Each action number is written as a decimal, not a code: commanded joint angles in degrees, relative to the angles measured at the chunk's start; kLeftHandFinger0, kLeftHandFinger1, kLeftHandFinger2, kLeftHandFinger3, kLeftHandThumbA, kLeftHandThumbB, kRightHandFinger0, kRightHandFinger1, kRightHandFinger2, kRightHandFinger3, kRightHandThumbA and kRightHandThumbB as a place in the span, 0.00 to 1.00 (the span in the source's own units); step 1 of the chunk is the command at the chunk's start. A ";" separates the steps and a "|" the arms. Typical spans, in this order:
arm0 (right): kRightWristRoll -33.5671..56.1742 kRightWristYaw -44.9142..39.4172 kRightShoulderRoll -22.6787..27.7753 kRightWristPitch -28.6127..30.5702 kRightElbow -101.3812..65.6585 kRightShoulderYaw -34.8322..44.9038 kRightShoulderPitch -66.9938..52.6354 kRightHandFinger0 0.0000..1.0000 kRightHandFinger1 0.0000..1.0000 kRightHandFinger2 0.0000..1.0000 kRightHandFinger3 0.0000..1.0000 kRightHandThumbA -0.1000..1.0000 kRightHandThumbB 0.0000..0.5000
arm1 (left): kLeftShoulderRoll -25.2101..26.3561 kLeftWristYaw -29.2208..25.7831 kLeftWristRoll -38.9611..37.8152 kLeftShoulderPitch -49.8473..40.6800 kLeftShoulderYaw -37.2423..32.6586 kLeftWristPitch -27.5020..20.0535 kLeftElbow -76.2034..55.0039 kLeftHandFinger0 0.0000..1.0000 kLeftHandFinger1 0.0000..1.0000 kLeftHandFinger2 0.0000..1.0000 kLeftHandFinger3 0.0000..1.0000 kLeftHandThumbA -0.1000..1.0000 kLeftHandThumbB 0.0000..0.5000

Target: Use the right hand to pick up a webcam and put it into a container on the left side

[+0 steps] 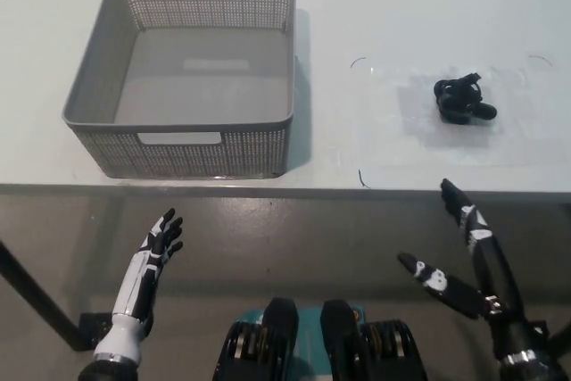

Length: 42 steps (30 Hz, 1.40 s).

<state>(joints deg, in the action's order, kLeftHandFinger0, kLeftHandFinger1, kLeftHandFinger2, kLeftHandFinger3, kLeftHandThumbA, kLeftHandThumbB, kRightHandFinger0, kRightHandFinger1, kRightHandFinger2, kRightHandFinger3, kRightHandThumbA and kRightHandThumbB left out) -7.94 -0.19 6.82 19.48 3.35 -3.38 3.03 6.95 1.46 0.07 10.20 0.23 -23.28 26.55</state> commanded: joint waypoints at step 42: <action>-18.02 -21.07 22.77 -37.67 19.28 -11.88 56.89 1.00 1.00 1.00 1.00 1.00 0.93 | 0.93 2.63 1.03 -2.14 -0.76 -2.75 -4.06 1.00 1.00 1.00 1.00 1.00 1.00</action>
<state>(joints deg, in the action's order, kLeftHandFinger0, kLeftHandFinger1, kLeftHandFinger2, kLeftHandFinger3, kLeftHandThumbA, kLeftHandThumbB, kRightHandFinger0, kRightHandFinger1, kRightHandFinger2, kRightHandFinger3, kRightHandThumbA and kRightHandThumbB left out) -23.89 -16.26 29.52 -13.83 16.38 -13.16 52.25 7.16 3.49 0.19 7.48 0.02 -24.13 24.95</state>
